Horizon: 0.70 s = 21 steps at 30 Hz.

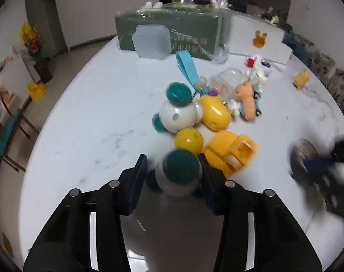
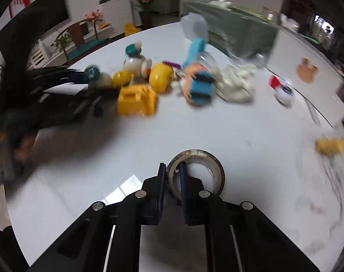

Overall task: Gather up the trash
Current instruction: 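Grasp the teal-capped white toy with the left tool while the right grasps the tape roll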

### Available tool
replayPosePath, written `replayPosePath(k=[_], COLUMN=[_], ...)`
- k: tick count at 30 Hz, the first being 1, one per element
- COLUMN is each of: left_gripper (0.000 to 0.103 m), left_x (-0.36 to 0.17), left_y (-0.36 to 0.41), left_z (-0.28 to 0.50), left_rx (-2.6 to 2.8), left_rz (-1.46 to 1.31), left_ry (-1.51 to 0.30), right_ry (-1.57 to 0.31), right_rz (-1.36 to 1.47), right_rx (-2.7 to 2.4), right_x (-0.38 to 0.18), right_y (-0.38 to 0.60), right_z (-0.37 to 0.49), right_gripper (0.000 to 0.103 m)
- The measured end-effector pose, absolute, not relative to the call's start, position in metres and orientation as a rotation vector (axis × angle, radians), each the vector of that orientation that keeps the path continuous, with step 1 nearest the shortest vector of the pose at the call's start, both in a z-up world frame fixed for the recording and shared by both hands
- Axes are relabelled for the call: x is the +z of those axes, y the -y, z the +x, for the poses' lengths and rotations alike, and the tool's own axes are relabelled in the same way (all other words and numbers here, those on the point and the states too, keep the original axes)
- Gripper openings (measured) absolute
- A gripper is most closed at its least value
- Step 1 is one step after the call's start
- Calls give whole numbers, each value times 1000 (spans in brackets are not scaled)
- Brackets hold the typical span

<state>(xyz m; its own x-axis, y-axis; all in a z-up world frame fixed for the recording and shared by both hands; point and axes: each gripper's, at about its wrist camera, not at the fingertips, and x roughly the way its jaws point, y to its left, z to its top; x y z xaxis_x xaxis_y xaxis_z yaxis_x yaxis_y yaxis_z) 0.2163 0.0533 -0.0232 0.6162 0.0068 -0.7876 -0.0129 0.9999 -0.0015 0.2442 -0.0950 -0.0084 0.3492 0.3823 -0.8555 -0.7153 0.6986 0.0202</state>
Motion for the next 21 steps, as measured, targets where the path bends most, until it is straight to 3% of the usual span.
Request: replayPosePath(k=[3,12,21], left_gripper=[34,35,35], left_x=[-23,24,47], left_y=[-48,-16,13], left_z=[215,104,-28], left_rx=[21,34,-38], left_rz=[16,87,165], left_ry=[-891,-746,-675], right_ry=[-971,-971,-947], right_rz=[-368,-188,-86], right_rx=[706,689,787], right_x=[-10,-2,27], right_y=[112,149,170], right_z=[234,188,61], right_gripper=[12,10,10])
